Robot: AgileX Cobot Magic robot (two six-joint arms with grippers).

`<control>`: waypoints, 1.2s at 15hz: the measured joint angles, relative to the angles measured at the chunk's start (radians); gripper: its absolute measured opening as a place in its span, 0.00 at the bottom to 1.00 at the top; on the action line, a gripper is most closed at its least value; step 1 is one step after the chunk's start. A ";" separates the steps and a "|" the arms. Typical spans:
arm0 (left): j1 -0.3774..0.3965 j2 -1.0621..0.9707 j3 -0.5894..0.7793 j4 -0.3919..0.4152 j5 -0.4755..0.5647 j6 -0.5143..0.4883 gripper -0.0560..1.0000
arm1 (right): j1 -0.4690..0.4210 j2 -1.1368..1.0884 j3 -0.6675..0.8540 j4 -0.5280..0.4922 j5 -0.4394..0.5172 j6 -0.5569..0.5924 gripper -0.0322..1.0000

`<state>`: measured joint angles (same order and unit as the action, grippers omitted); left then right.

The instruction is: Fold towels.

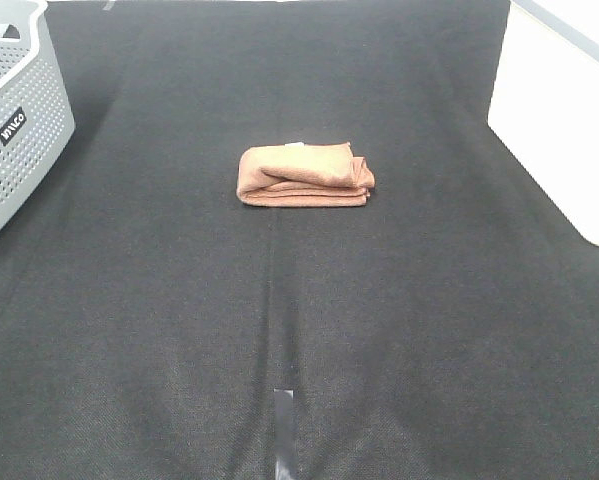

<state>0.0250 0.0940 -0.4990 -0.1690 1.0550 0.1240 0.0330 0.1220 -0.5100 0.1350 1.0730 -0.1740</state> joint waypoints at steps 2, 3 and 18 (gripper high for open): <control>0.002 -0.072 0.000 0.000 -0.001 0.000 0.77 | -0.007 -0.064 0.000 0.008 0.000 0.000 0.80; 0.002 -0.095 0.000 0.000 -0.001 0.000 0.77 | -0.007 -0.094 0.000 0.010 0.000 0.000 0.80; 0.002 -0.099 0.000 0.000 -0.001 0.018 0.77 | -0.007 -0.129 0.000 0.014 0.001 0.000 0.80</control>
<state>0.0270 -0.0050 -0.4990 -0.1690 1.0540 0.1420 0.0260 -0.0070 -0.5100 0.1490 1.0740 -0.1740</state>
